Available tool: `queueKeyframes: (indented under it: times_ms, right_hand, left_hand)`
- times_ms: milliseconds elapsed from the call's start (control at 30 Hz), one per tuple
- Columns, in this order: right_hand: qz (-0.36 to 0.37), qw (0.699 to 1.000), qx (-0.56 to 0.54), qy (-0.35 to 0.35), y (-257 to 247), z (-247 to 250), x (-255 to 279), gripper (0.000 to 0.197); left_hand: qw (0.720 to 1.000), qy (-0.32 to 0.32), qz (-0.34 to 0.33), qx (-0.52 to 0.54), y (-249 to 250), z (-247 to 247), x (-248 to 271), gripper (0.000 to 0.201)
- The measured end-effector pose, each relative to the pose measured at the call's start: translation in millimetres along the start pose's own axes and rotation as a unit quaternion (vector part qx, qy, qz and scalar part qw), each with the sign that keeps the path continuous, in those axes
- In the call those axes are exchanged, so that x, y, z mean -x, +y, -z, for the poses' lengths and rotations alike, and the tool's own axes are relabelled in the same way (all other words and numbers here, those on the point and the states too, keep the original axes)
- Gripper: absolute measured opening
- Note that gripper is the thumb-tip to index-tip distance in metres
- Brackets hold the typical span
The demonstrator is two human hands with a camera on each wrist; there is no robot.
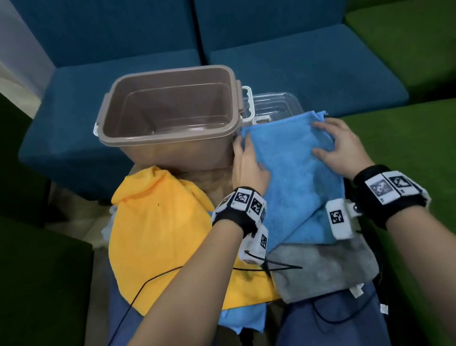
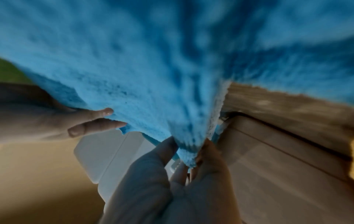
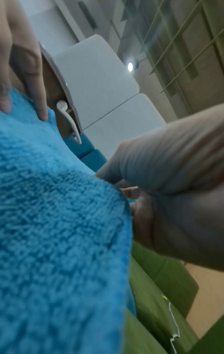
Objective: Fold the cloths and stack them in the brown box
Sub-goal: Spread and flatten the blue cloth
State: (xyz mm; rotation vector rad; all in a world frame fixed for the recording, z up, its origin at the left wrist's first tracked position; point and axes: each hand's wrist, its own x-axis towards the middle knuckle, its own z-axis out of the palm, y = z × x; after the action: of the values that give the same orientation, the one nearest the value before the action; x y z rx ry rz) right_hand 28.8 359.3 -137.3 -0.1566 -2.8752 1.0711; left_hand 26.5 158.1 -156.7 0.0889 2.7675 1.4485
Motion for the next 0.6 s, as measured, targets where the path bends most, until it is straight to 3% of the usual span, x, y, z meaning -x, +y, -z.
queueKeyframes:
  times_ms: [167,367,467,600]
  right_hand:
    - [-0.023,0.999,0.032,-0.027,6.8,-16.4,-30.2,0.057]
    - [-0.046,0.995,0.062,-0.065,15.4,-35.3,-46.4,0.055]
    - [-0.057,0.991,0.088,-0.087,15.9,-39.0,-46.0,0.054]
    - [-0.072,0.992,0.041,-0.09,13.6,-31.0,-31.2,0.052]
  left_hand:
    - [0.996,-0.02,0.04,-0.073,-8.2,-12.0,-28.3,0.057]
    - [0.99,-0.059,0.08,-0.099,-13.7,-20.5,-36.6,0.068]
    - [0.986,-0.081,0.072,-0.123,-12.7,-19.8,-35.4,0.066]
    - [0.997,-0.064,0.031,-0.037,-27.2,-12.6,-29.7,0.066]
